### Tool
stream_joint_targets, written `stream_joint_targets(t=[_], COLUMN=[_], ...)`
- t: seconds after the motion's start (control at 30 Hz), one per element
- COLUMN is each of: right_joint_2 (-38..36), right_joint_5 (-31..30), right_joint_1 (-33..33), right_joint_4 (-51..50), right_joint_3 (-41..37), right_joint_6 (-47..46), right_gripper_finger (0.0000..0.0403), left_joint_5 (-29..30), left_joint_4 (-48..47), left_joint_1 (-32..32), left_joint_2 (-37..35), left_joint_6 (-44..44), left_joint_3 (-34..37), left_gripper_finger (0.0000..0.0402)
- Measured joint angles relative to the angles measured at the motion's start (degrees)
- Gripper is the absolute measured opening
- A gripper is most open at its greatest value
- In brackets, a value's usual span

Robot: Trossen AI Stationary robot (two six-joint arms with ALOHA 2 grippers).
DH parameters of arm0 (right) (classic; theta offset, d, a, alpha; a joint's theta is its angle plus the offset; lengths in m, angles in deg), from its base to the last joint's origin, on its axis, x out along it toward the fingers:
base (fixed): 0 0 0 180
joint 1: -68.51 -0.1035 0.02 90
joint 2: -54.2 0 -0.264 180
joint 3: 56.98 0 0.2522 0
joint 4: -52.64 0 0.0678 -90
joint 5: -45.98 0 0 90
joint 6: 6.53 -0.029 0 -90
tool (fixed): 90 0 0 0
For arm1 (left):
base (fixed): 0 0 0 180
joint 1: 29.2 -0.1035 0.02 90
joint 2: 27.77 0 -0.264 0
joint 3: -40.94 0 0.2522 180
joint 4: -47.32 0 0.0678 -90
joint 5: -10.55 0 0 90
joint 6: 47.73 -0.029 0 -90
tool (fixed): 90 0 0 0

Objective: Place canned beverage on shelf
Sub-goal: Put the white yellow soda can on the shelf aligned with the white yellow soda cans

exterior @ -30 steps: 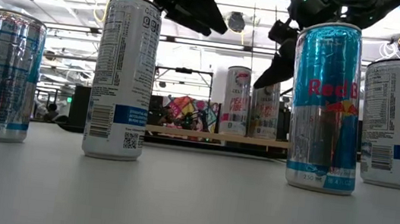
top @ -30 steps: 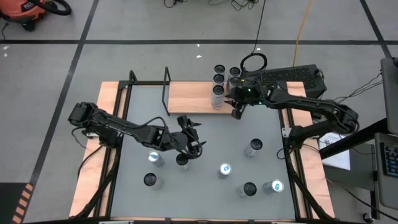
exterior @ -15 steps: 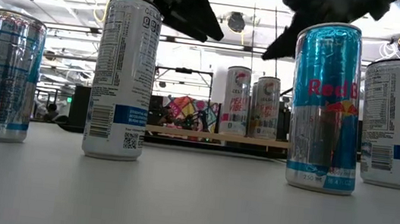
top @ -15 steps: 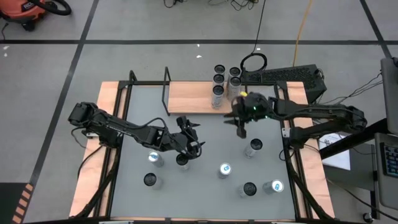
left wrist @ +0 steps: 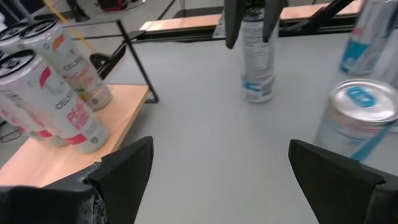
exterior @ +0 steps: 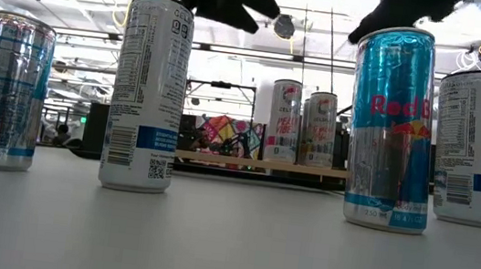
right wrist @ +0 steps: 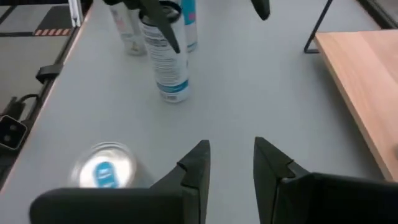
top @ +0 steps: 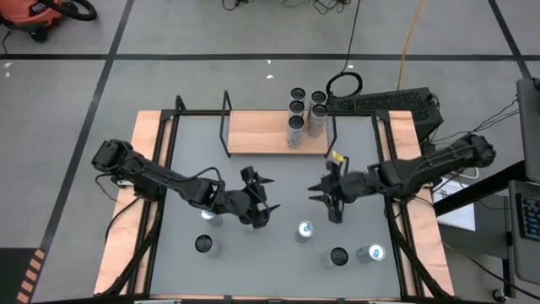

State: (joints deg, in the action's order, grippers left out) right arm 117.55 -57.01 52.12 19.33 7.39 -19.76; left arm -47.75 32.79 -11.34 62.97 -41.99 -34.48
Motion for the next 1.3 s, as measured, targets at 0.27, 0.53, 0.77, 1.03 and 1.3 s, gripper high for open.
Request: stream_joint_targets(t=[0.27, 0.53, 0.77, 1.03, 1.3], right_joint_2=[-2.2, -2.9, -2.9, -2.9, -3.0], right_joint_5=[-8.2, -12.8, -13.5, -14.5, -17.4], right_joint_1=[-10.7, -19.6, -23.9, -26.6, -26.6], right_joint_4=[-1.2, -6.5, -9.1, -22.6, -32.2], right_joint_3=[0.0, 0.0, 0.5, 4.7, 8.3], right_joint_6=[-10.1, -20.7, -26.2, -32.1, -33.3], right_gripper_finger=[0.0057, 0.0066, 0.0069, 0.0069, 0.0069], left_joint_5=[0.0, 0.0, 0.0, 0.0, 1.3], left_joint_4=[2.2, 4.5, 8.2, 9.8, 11.5], left_joint_1=[1.3, 2.1, 3.3, 4.9, 5.5], left_joint_2=[0.8, 2.5, 3.3, 5.0, 5.4], left_joint_6=[0.5, 2.5, 1.4, 1.3, -0.4], left_joint_3=[0.0, 0.0, 0.0, 0.0, 0.0], left_gripper_finger=[0.0368, 0.0368, 0.0368, 0.0368, 0.0368])
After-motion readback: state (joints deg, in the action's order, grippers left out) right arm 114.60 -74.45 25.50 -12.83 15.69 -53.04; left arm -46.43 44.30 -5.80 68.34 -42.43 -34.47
